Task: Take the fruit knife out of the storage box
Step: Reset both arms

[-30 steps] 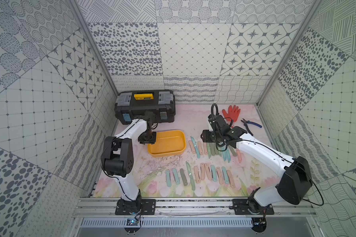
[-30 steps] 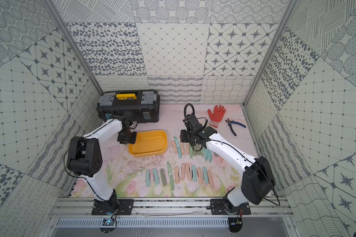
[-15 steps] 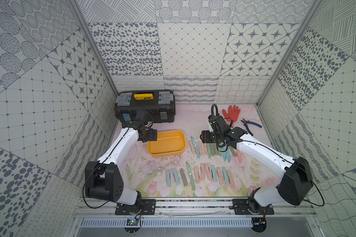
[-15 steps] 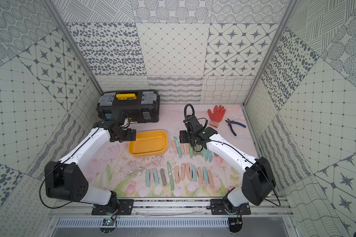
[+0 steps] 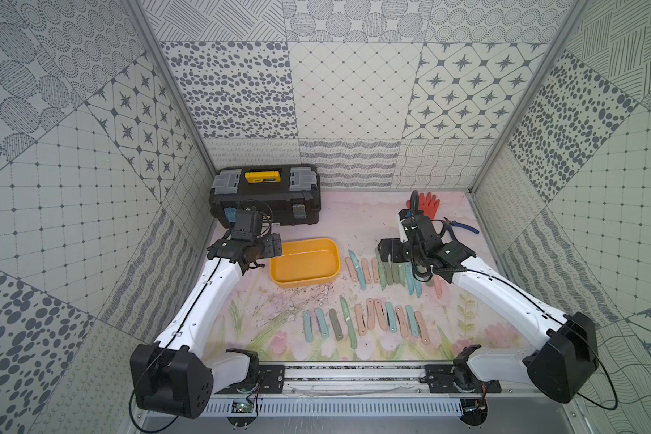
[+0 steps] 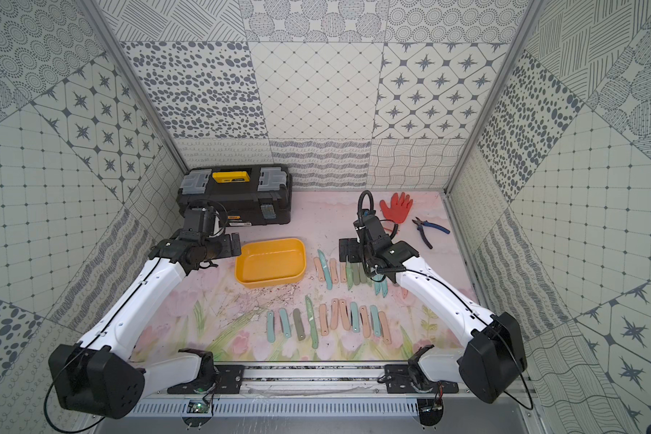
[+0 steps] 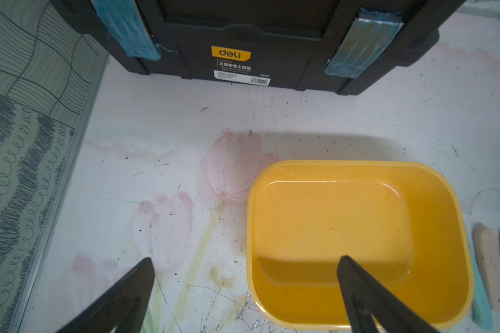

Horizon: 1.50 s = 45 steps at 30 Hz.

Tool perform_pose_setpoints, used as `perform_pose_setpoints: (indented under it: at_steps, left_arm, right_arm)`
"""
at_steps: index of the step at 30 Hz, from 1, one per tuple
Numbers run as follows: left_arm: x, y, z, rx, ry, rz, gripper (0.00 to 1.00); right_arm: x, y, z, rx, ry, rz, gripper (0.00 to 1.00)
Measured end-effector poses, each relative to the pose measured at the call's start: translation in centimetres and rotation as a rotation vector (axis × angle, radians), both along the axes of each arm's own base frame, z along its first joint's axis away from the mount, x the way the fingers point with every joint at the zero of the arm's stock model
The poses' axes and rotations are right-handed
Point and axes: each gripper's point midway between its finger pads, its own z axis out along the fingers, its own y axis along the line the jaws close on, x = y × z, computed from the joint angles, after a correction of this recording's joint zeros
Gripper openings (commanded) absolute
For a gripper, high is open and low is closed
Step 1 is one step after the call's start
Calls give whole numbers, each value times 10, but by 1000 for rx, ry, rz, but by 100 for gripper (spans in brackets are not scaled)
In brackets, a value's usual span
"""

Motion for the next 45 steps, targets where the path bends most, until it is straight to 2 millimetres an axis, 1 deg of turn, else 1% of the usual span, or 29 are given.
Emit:
perform_pose_setpoints:
  at_steps: [2,4,8,14,16,19,23,26,29,31,36,38,39,42,45]
  left_arm:
    - [-1,5,9,12,-33,23,99]
    - [-2,9,15,21,-56,45,99]
    - [-4,18,22,33,-92,96,99]
    - [-14,31,10,42,-116,186,99]
    - [-18,35,2,41,-121,214,99]
    - [-19,39,-8,45,-126,249,99]
    - [-16,45,-17,71,-138,280,99]
    - [-14,50,-25,105,-152,294,99]
    - [-15,56,-36,135,-171,311,99]
    - [-15,60,-42,156,-188,327,99]
    - [-16,72,-58,220,-212,365,99]
    - [-15,75,-64,243,-217,372,99]
    - [-14,77,-68,253,-216,374,99]
    - [-12,84,-78,274,-209,381,99]
    - [-8,89,-85,291,-211,382,99]
  right_arm:
    - [2,-17,6,11,-22,-36,98]
    - [5,-30,12,13,-42,-60,98]
    - [6,-45,15,-14,-73,-78,98]
    - [9,-65,13,-48,-79,-94,98]
    - [11,-74,14,-65,-86,-113,98]
    - [12,-88,18,-91,-108,-139,98]
    - [7,-105,21,-129,-180,-181,98]
    - [2,-118,8,-164,-251,-225,98]
    - [-4,-132,-14,-212,-280,-269,98]
    - [-3,-139,-24,-254,-285,-292,98]
    - [11,-153,-18,-300,-371,-353,98]
    - [13,-159,-23,-303,-412,-374,99]
    - [12,-161,-30,-305,-423,-376,99]
    - [9,-163,-56,-323,-417,-358,98]
    - [17,-162,-72,-315,-403,-341,98]
